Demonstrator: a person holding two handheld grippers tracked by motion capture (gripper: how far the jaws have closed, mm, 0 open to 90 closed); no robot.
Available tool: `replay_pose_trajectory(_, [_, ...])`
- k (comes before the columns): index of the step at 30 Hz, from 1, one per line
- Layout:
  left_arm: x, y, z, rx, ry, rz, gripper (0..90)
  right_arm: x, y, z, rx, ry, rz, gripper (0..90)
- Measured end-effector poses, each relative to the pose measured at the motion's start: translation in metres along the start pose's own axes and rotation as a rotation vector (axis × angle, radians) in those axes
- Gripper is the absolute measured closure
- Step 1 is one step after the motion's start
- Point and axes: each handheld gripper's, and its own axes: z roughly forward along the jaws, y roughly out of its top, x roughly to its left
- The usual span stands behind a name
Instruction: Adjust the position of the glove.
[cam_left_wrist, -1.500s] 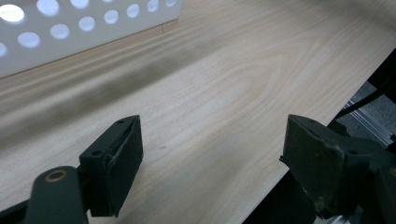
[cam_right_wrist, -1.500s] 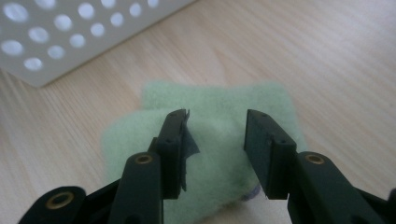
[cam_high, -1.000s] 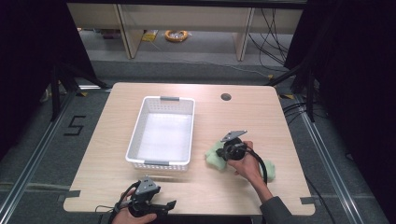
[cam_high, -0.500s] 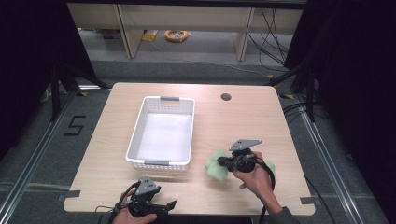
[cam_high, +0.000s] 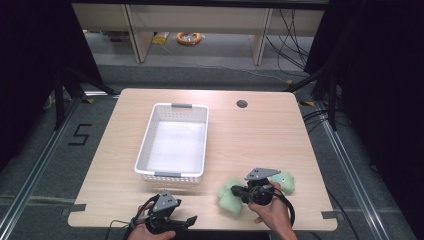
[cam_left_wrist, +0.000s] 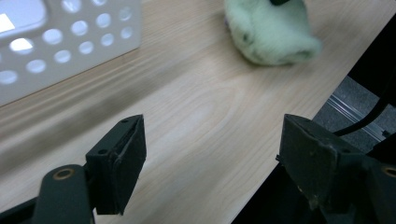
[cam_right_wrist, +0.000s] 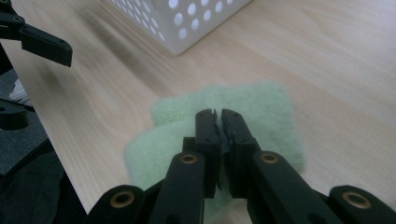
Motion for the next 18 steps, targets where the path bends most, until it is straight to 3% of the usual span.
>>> replay_pose_trajectory(1, [-0.001, 0.001, 0.001, 0.004, -0.006, 0.018, 23.0, 0.000, -0.002, 0.002, 0.011, 0.007, 0.004, 86.5])
replay_pose_trajectory(2, [-0.006, 0.003, 0.006, -0.011, -0.013, 0.012, 23.5, 0.001, -0.004, 0.003, 0.010, 0.013, 0.014, 86.4])
replay_pose_trajectory(3, [-0.007, 0.004, 0.008, 0.004, -0.005, 0.045, 24.0, 0.002, -0.005, 0.005, 0.008, 0.021, 0.015, 86.3])
replay_pose_trajectory(4, [-0.009, 0.006, 0.011, 0.015, -0.012, 0.064, 24.9, 0.003, -0.005, 0.005, 0.017, 0.011, 0.017, 86.2])
replay_pose_trajectory(5, [-0.013, 0.007, 0.015, 0.010, -0.027, 0.053, 25.3, 0.004, -0.006, 0.007, 0.014, 0.005, 0.009, 86.0])
replay_pose_trajectory(7, [-0.017, 0.011, 0.018, 0.022, -0.017, 0.092, 25.3, 0.005, -0.008, 0.009, 0.031, 0.003, 0.021, 85.6])
replay_pose_trajectory(8, [-0.021, 0.013, 0.021, 0.011, -0.023, 0.073, 25.3, 0.005, -0.010, 0.011, 0.005, 0.001, 0.024, 85.3])
replay_pose_trajectory(9, [-0.024, 0.015, 0.023, 0.003, -0.024, 0.080, 25.5, 0.005, -0.010, 0.010, 0.034, 0.008, 0.021, 84.3])
replay_pose_trajectory(10, [-0.024, 0.017, 0.024, 0.017, -0.013, 0.106, 25.8, 0.005, -0.012, 0.013, 0.013, 0.007, 0.029, 83.5])
replay_pose_trajectory(12, [-0.025, 0.022, 0.027, 0.024, -0.006, 0.143, 26.7, 0.004, -0.014, 0.012, 0.036, 0.011, 0.027, 80.4])
replay_pose_trajectory(13, [-0.027, 0.022, 0.030, 0.022, -0.013, 0.124, 27.2, 0.004, -0.014, 0.011, 0.050, 0.021, 0.039, 75.2])
replay_pose_trajectory(15, [-0.029, 0.026, 0.033, 0.027, -0.014, 0.146, 27.7, 0.003, -0.014, 0.009, 0.033, 0.026, 0.046, 70.1])
replay_pose_trajectory(17, [-0.034, 0.027, 0.036, 0.017, -0.029, 0.131, 28.7, 0.002, -0.011, 0.002, 0.004, 0.009, 0.013, 67.0])
replay_pose_trajectory(18, [-0.035, 0.028, 0.039, 0.022, -0.035, 0.143, 29.6, 0.000, -0.008, -0.003, -0.006, -0.001, -0.004, 66.6])
